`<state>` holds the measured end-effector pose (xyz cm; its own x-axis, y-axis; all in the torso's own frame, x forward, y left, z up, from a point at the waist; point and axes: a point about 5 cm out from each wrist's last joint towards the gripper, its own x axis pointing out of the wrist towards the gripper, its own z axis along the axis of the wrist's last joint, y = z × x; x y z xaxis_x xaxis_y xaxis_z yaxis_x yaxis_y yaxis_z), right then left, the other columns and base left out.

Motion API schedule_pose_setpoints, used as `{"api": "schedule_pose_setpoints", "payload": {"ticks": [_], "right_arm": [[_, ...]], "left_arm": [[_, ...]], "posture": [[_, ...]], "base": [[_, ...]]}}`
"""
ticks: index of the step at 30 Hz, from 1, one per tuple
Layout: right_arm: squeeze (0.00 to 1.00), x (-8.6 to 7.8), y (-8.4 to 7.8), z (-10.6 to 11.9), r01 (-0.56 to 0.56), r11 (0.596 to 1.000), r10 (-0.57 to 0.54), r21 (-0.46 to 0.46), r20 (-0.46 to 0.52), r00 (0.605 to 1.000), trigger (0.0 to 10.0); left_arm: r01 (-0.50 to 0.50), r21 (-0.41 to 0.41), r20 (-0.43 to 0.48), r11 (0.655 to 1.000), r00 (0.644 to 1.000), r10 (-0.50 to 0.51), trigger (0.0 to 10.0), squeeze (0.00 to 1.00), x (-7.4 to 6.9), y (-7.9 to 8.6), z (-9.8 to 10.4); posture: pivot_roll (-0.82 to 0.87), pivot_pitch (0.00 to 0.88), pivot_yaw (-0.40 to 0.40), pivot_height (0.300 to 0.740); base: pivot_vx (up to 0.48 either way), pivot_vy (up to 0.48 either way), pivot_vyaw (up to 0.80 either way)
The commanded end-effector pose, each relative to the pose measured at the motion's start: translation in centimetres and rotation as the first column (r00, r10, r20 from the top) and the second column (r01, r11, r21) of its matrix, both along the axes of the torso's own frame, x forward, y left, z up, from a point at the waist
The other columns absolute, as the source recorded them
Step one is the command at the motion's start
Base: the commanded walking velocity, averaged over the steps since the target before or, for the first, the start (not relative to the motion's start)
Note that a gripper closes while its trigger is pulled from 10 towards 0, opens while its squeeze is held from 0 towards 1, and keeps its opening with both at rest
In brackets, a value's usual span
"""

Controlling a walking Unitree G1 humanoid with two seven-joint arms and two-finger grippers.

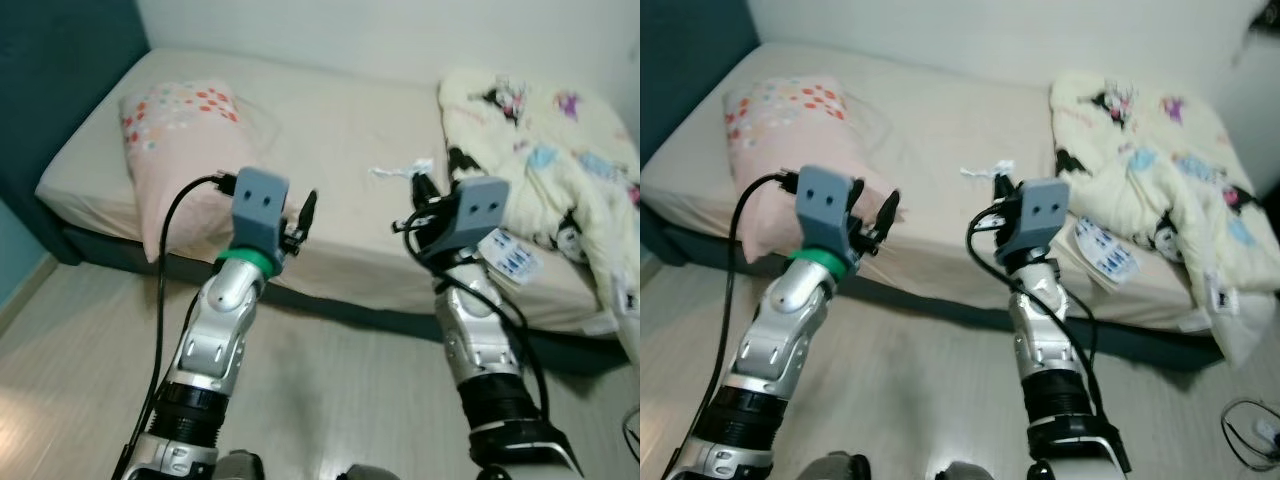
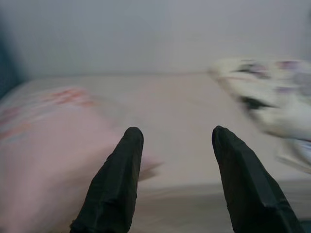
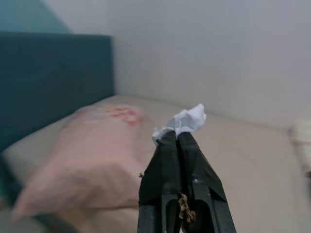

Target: Clean up the room

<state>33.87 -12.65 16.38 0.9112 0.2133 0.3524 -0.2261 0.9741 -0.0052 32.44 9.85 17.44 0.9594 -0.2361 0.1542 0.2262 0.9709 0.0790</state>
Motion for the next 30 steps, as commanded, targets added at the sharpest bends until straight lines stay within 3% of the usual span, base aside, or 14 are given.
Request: {"api": "schedule_pose_setpoints", "payload": {"ticks": [1, 30], "right_arm": [[0.00, 0.04, -0.49, -0.27, 0.014, 1.000, -0.014, -0.007, -0.013, 1.000, 10.0], [0.00, 0.07, 0.13, -0.47, -0.018, 1.000, 0.018, -0.005, -0.023, 1.000, 10.0]], "left_arm": [[0.010, 0.008, -0.011, 1.000, 1.000, -0.010, 10.0, 0.00, -0.06, -0.34, -0.26], [0.001, 0.036, -0.025, 0.999, 1.000, 0.000, 10.0, 0.00, 0.01, 0.11, -0.77]], "posture": [[-0.01, 0.000, -0.002, 0.708], [-0.01, 0.000, 0.006, 0.708]], "base": [[0.000, 0.000, 0.78], [0.000, 0.000, 0.78]]}}
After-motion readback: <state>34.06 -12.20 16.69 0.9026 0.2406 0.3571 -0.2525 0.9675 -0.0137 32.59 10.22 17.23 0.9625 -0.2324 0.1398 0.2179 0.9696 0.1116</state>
